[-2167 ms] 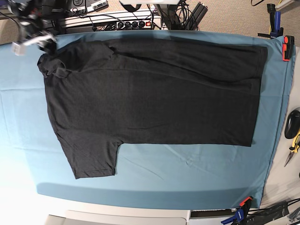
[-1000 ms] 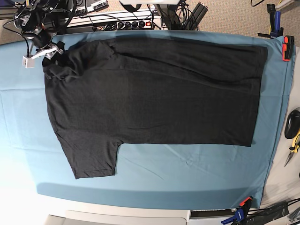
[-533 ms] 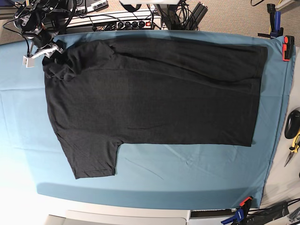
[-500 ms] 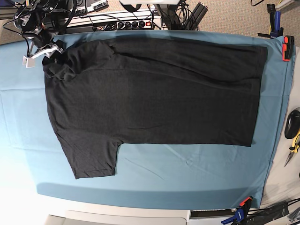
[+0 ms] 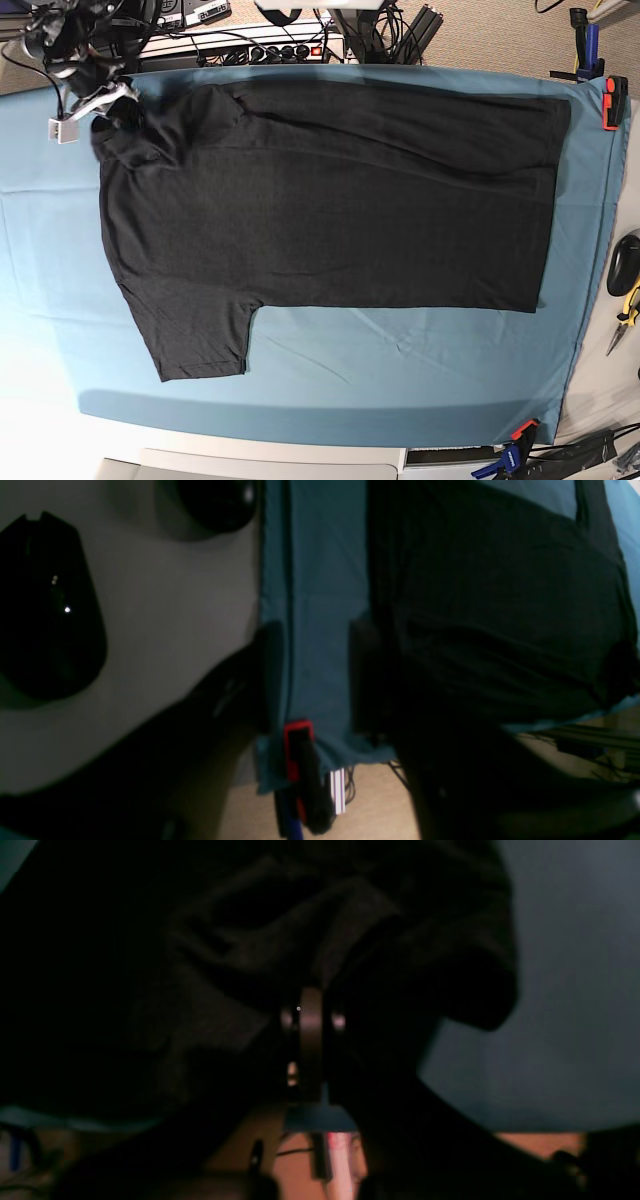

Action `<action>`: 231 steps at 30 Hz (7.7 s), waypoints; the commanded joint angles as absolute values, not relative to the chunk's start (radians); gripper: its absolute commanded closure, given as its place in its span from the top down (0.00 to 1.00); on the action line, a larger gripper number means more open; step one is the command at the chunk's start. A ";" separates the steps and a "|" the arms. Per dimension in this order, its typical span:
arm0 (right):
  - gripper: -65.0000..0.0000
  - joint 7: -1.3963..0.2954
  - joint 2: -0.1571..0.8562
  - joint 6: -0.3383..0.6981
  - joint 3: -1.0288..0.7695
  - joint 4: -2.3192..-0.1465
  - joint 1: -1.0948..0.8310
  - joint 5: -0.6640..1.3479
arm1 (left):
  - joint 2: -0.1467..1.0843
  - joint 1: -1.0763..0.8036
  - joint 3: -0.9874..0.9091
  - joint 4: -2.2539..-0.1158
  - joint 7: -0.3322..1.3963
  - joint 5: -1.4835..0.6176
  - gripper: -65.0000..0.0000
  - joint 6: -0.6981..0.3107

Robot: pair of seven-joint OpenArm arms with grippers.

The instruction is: Fold the T-shirt properly

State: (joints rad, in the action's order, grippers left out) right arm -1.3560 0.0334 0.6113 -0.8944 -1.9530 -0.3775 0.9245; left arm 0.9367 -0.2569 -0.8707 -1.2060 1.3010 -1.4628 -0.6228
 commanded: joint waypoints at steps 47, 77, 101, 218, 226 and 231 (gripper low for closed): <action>0.11 -1.327 0.025 0.613 -0.898 -2.162 -0.455 0.815 | 0.973 -0.252 -0.879 -1.217 1.275 -1.484 0.31 -0.627; 0.36 -1.258 0.025 0.527 -0.898 -1.870 -0.398 0.835 | 0.973 -0.252 -0.879 -1.217 1.266 -1.484 0.31 -0.627; 0.36 -1.203 0.025 0.530 -0.929 -1.863 -0.399 0.809 | 0.973 -0.252 -0.879 -1.217 1.264 -1.484 0.31 -0.627; 0.00 -1.149 -0.058 0.580 -0.307 -1.629 0.121 0.543 | 0.973 -0.252 -0.879 -1.217 1.256 -1.484 0.31 -0.627; 0.39 -1.261 -0.049 0.580 -0.298 -1.629 0.121 0.542 | 0.973 -0.252 -0.879 -1.217 1.256 -1.484 0.31 -0.627; 0.49 -1.277 -0.020 0.553 -0.375 -1.632 0.113 0.700 | 0.972 -0.252 -0.879 -1.217 1.256 -1.484 0.31 -0.628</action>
